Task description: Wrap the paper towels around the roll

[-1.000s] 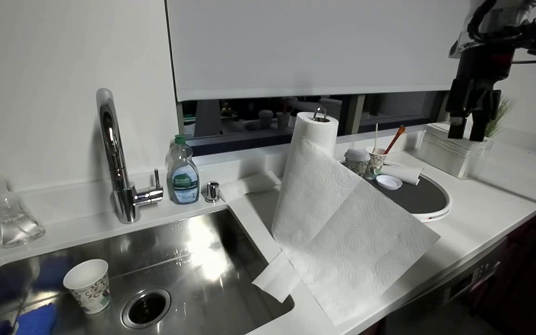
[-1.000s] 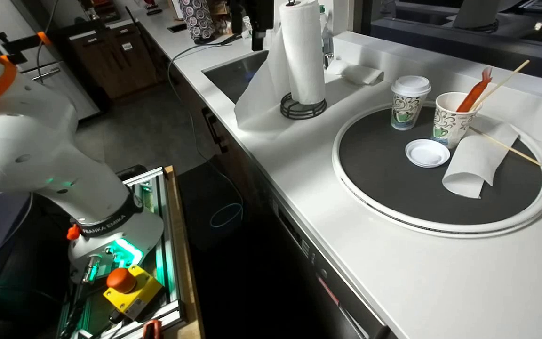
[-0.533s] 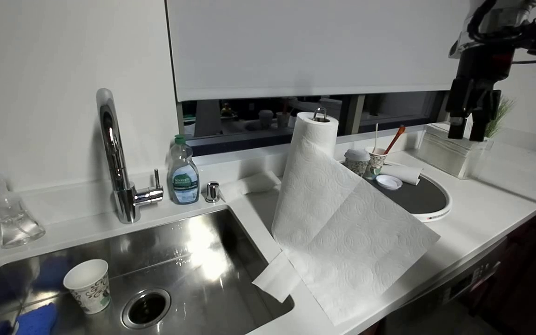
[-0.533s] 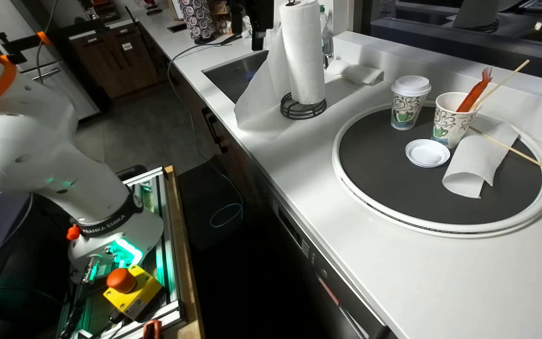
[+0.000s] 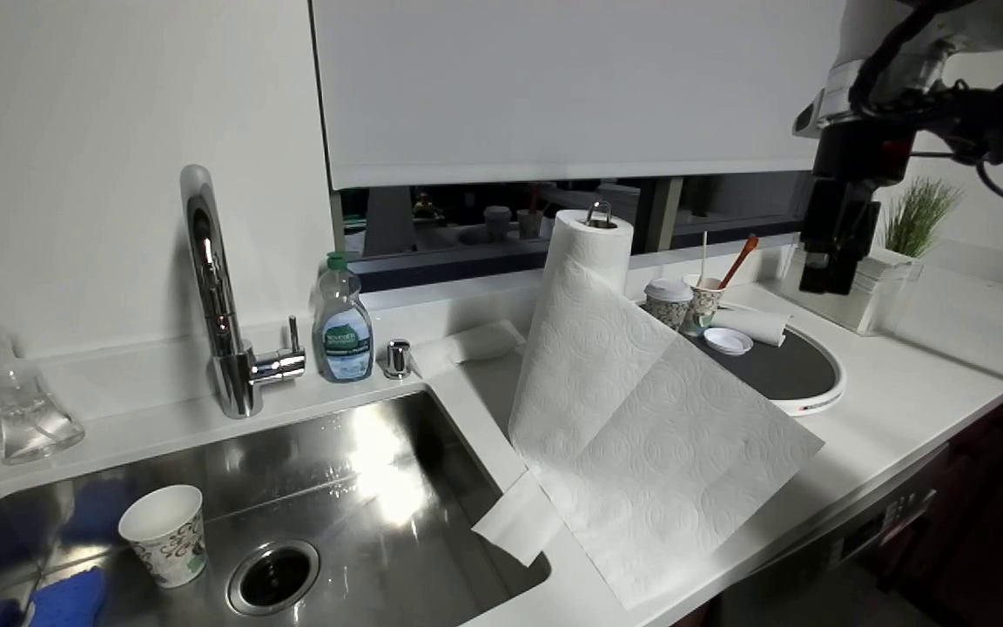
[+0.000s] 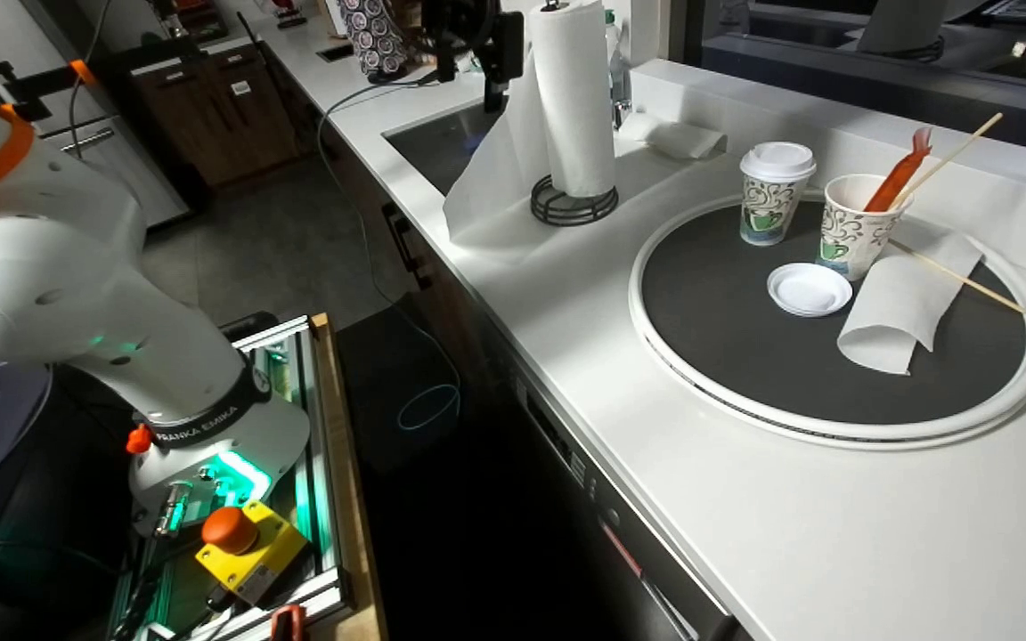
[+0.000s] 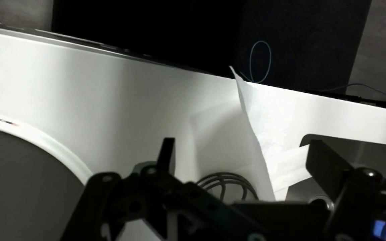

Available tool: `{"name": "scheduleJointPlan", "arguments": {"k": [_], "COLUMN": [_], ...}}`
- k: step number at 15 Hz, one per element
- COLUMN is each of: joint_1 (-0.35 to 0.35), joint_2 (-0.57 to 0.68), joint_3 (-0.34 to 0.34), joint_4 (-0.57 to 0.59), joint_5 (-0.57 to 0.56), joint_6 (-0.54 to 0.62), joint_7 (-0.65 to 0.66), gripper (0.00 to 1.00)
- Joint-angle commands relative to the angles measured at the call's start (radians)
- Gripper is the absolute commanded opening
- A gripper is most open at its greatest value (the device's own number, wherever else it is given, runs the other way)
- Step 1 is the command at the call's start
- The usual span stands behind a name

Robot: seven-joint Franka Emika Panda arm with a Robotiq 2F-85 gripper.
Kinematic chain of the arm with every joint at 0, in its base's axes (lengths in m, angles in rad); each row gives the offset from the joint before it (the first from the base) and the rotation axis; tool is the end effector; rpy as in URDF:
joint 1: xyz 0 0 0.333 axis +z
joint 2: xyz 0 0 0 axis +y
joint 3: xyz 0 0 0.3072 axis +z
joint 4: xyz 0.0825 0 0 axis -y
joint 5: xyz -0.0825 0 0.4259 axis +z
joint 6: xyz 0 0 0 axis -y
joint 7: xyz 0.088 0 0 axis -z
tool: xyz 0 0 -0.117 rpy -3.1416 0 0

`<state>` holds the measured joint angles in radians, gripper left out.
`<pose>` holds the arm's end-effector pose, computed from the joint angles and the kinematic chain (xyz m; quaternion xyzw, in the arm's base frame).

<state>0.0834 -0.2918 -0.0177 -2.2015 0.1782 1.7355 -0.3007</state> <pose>0.4844 0.0495 0.4583 -0.9794 -0.1595 0.0758 0.0982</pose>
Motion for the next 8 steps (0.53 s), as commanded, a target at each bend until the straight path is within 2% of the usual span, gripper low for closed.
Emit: {"name": "scheduleJointPlan", "arguments": {"k": [1, 4, 5, 8], "joint_1": [0.023, 0.028, 0.026, 0.025], "joint_2": [-0.031, -0.061, -0.011, -0.010], "joint_3": [0.015, 0.027, 0.026, 0.026], "joint_4": [-0.128, -0.226, -0.147, -0.154], "joint_5": [0.068, 0.080, 0.053, 0.053], "joint_6": [0.118, 0.169, 0.129, 0.132], "joint_7": [-0.055, -0.039, -0.034, -0.034], "gripper": [1.00, 1.00, 1.00, 1.00]}}
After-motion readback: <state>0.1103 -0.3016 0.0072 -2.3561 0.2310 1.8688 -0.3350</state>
